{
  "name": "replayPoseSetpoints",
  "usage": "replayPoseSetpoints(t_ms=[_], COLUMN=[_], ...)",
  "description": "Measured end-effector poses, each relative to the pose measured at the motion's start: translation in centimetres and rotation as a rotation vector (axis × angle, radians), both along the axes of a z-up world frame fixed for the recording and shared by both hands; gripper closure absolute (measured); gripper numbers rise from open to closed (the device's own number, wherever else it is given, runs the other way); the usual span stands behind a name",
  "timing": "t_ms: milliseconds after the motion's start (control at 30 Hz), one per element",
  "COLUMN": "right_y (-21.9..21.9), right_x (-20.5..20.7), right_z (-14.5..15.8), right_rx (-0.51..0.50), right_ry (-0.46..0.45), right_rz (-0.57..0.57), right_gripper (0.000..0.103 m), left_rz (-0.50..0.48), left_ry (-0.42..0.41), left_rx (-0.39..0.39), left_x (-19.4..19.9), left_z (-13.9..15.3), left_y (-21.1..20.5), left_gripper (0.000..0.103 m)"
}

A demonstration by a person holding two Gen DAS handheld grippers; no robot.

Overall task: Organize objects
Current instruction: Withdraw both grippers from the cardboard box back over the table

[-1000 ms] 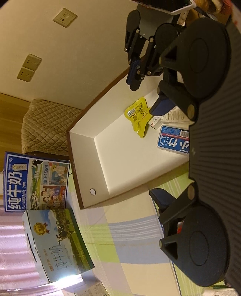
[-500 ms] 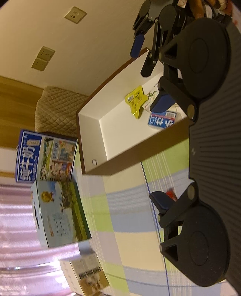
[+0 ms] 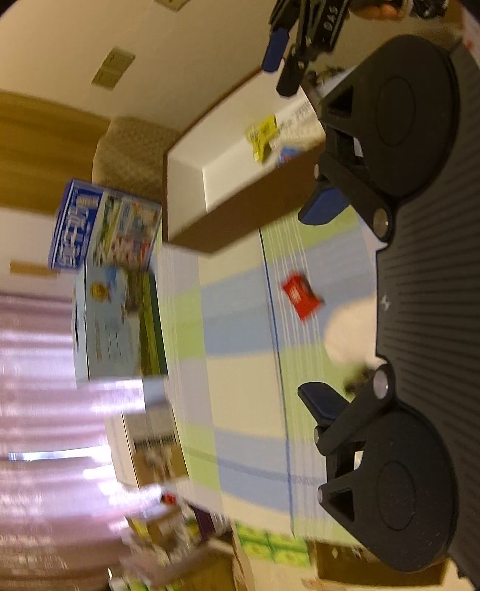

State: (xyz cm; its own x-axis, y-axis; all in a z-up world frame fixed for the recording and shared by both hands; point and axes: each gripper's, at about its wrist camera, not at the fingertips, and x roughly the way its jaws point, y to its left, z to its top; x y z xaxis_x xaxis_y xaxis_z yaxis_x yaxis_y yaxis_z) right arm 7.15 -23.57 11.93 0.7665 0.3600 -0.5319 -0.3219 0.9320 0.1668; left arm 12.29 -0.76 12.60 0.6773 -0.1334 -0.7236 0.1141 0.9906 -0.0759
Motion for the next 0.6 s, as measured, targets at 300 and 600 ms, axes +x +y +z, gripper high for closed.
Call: replayPoseSetpoints(t_ms=[300, 600], right_y=[5.8, 10.6], right_x=[-0.4, -0.1], right_z=[-2.1, -4.8], right_rx=[-0.005, -0.036], right_ry=[0.063, 0.140], right_rz=[0.113, 0.188], right_gripper=[0.036, 0.036], left_rz=[0.176, 0.285], left_ry=[0.052, 0.104], left_rx=[0.024, 0.024], left_x=[-4.1, -7.0], left_z=[-1.2, -3.6], left_y=[8.4, 13.0], left_gripper=[0.013, 0.014])
